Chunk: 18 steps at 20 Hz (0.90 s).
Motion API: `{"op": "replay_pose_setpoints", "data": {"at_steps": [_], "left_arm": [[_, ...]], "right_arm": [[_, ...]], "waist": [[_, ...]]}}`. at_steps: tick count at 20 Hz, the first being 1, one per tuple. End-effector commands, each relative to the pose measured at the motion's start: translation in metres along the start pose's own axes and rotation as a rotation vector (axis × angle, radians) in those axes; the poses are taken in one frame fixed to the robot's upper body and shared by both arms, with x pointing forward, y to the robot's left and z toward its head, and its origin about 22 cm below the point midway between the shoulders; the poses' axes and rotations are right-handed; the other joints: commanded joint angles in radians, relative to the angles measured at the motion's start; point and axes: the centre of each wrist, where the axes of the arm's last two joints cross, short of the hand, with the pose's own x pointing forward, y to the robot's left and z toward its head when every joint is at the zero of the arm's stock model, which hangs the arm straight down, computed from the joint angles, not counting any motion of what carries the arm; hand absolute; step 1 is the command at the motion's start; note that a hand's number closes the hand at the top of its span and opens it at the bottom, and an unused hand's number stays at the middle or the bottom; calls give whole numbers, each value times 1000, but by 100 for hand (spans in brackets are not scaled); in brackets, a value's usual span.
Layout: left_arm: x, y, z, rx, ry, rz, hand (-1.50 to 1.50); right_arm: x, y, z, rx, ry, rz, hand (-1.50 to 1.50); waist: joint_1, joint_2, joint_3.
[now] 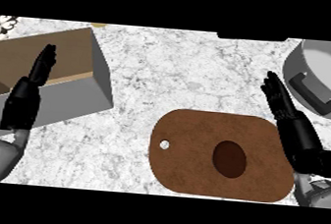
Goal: Pick the cupcake from the cutting board and place it in the pot
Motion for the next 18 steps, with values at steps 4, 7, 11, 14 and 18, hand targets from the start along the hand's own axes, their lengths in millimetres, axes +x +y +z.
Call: {"op": "replay_pose_setpoints", "data": {"at_steps": [4, 7, 11, 14, 18], "left_arm": [[28, 5, -8, 47, -47, 236, 0], [29, -1, -8, 55, -26, 267, 0], [15, -8, 3, 36, -6, 395, 0], [17, -8, 2, 42, 4, 393, 0], [33, 2, -6, 7, -3, 405, 0]], "right_arm": [[30, -75, -6, 194, -175, -134, 150], [70, -119, -15, 217, -160, 505, 150], [-11, -156, 35, 151, -139, 337, -150], [-16, -167, 50, 227, -310, 324, -150], [-16, -157, 59, 307, -321, 459, -150]], "waist": [[19, -16, -2], [-12, -23, -32], [7, -6, -2], [2, -12, -2], [11, -16, -4]]}}
